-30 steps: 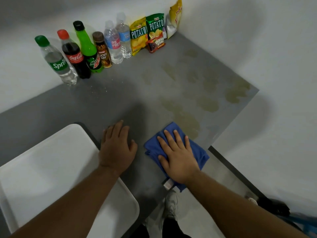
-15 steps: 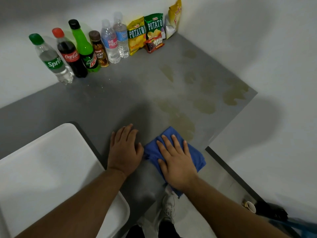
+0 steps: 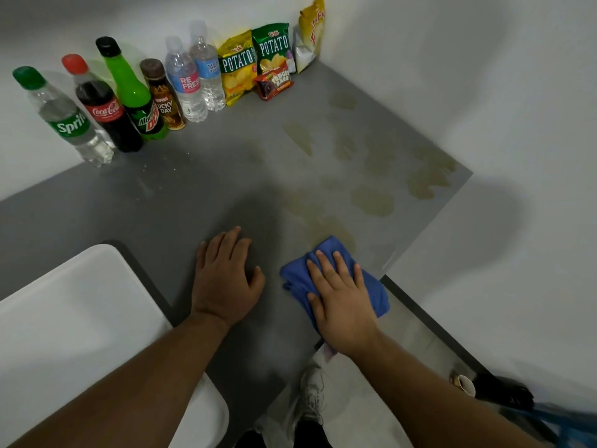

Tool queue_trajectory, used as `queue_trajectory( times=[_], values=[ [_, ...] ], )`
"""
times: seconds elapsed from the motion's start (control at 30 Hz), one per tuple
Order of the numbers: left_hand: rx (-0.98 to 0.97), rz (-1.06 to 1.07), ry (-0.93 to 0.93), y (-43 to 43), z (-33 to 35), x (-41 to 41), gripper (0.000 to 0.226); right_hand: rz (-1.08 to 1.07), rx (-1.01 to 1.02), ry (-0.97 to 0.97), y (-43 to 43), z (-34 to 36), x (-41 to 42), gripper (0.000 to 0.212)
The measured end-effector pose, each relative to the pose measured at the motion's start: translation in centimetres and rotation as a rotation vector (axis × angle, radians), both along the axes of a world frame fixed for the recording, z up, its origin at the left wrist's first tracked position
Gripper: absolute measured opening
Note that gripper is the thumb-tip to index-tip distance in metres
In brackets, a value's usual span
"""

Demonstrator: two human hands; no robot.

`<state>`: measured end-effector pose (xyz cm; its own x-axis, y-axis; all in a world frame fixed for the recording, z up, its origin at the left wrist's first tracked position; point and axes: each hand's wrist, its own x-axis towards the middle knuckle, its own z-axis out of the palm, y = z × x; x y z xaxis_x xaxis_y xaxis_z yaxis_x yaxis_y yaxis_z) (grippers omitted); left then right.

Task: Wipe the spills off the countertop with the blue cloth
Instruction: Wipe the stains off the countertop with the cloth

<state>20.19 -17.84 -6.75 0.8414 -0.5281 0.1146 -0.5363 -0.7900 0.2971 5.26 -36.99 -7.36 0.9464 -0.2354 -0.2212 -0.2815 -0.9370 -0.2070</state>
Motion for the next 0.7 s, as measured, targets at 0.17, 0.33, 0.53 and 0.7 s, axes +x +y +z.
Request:
queue_trajectory(
  times=[0.17,0.33,0.53,0.7],
  values=[
    [0.025,0.003,-0.019,-0.2,-0.5,0.8,0.062,0.174,0.004,0.003,-0.6,-0.3,-4.5,0.06],
    [0.045,0.007,-0.05,-0.3,-1.0,0.7,0.063,-0.033,0.025,0.01,-4.0,0.0,-4.9,0.062],
    [0.075,-0.007,-0.054,-0.2,-1.2,0.8,0.063,-0.068,0.006,0.008,-3.0,-0.1,-0.5,0.064],
    [0.08,0.002,-0.063,-0.3,-1.1,0.8,0.063,0.086,-0.002,0.015,-4.5,-0.6,-4.4,0.06]
  ],
)
